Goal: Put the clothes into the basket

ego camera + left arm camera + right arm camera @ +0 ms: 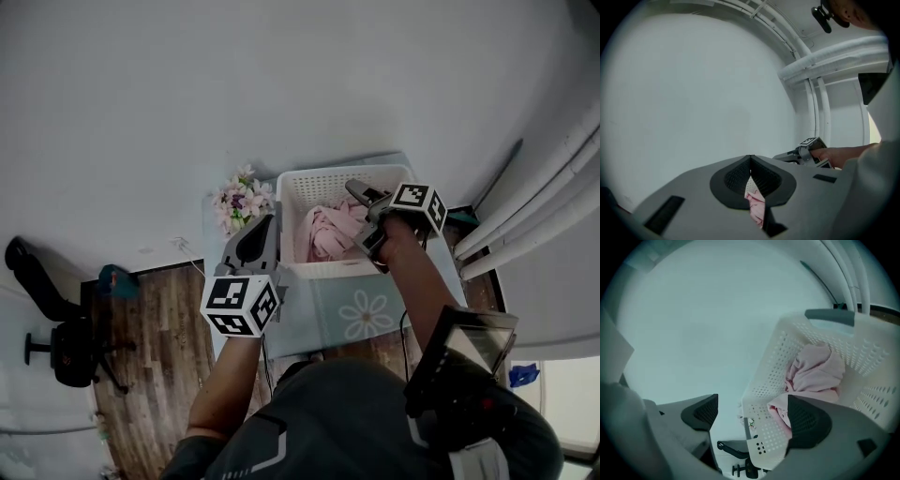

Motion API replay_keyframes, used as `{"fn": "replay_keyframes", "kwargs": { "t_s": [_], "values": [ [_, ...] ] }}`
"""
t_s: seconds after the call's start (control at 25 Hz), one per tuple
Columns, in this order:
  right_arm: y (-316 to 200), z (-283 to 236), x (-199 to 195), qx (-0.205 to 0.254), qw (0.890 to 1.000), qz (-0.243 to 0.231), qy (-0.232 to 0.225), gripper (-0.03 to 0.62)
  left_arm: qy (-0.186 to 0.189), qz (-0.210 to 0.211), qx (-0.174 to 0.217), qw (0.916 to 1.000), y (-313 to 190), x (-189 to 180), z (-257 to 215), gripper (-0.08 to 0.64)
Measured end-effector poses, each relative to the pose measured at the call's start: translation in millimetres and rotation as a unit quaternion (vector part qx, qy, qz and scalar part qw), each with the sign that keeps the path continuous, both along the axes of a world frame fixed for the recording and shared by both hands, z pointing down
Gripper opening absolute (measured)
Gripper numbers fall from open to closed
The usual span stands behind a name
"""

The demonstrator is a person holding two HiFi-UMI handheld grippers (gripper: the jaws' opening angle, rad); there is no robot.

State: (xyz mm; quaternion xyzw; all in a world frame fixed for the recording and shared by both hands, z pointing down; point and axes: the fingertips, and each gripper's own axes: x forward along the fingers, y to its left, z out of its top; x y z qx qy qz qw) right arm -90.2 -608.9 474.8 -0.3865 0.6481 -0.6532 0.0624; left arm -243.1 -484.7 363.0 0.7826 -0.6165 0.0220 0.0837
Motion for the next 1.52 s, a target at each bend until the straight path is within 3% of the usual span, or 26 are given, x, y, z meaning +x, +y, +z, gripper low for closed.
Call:
{"fn": "replay_keyframes", "kwargs": {
  "t_s": [0.24,0.36,0.6,0.76,0.84,1.0,1.2,1.36,1.52],
  "values": [
    [34.7,-49.3,31.4,0.097,0.995,-0.033,0.001,0.448,0.000,0.010,0.032,0.9994,40.5,35.6,-23.7,0.009],
    [58.2,-71.6,41.4,0.156,0.986,-0.065,0.001,0.448,-0.011,0.020,0.058,0.9980,66.7,58.7,-41.9,0.009],
    [107.2,-123.1,58.2,0.290,0.949,-0.123,0.003,0.446,-0.020,0.019,0.064,0.9976,98.6,82.9,-51.7,0.009],
    [135.2,-140.6,70.9,0.366,0.917,-0.151,0.039,0.437,-0.009,0.022,0.058,0.9980,118.3,92.9,-48.6,0.009],
    [144.7,-146.9,75.5,0.400,0.900,-0.157,0.070,0.383,-0.015,0.023,0.052,0.9983,123.2,95.4,-47.5,0.009],
    [163.6,-162.1,84.6,0.452,0.868,-0.137,0.150,0.162,-0.032,0.033,0.047,0.9979,137.5,97.4,-49.1,0.009],
    [192.5,-185.0,72.9,0.508,0.828,-0.136,0.196,0.115,-0.035,0.040,0.053,0.9972,147.1,77.2,-54.6,0.008],
    [212.1,-192.3,59.8,0.513,0.822,-0.120,0.217,0.080,-0.042,0.065,0.057,0.9954,155.0,63.4,-60.1,0.009],
    [231.7,-195.9,39.6,0.516,0.812,-0.117,0.246,0.052,-0.026,0.091,0.073,0.9929,169.8,49.8,-69.8,0.009]
  ]
}}
